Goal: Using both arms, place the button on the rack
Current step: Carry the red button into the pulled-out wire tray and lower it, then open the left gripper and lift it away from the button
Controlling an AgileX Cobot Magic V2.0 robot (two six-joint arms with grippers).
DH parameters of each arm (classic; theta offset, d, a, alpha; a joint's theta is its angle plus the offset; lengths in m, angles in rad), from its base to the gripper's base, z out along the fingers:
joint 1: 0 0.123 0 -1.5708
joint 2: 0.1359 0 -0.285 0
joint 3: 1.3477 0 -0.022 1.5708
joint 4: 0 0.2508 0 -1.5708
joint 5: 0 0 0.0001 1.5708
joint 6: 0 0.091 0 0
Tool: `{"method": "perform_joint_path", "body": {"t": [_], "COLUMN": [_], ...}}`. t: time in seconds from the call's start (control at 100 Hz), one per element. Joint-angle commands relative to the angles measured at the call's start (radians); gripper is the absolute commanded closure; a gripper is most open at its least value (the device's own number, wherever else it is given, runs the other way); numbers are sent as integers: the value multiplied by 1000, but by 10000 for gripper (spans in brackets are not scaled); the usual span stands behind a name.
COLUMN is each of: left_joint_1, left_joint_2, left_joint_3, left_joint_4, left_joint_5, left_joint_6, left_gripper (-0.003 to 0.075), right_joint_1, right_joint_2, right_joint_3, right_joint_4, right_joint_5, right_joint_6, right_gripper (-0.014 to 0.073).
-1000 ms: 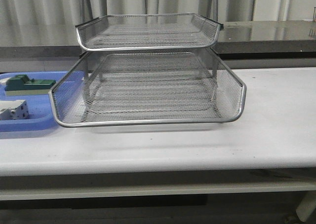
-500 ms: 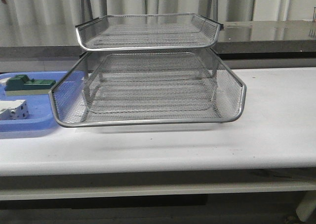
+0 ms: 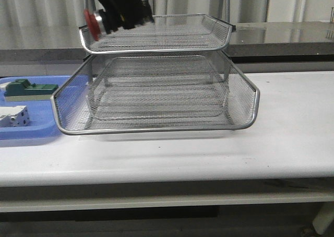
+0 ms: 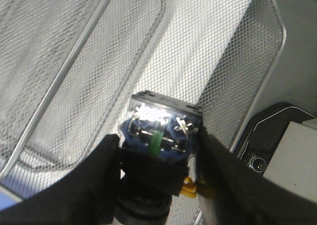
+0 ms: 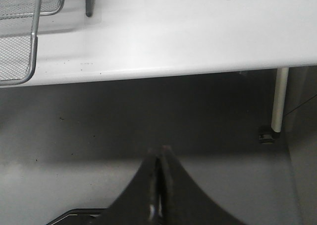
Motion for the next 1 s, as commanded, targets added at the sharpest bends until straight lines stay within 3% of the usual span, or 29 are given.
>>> {"method": "perform_joint_path", "body": {"t": [0.0,0.4,0.71,0.99], "left_joint_1": [-28,-43,-43,-43], "left_joint_2": [-8,127,136,136], "left_joint_3": [-23,-23,-23,-23], "left_joint_4": [-19,-15,-11,-11], "left_joint_5": [-81,-121,-142,-142], "left_joint_6": [-2,-2,-2,-2], "left_gripper": [603,578,262,241], "right_joint_1": [1,1,1,1], "right_joint_2": [1,1,1,1], "right_joint_3": [-34,-34,-34,-34], "right_joint_4": [-13,-13,-13,-13], "right_joint_5": [-49,-49,-49,-49], "right_joint_6": [0,0,0,0], "right_gripper": [664,664,664,664]}}
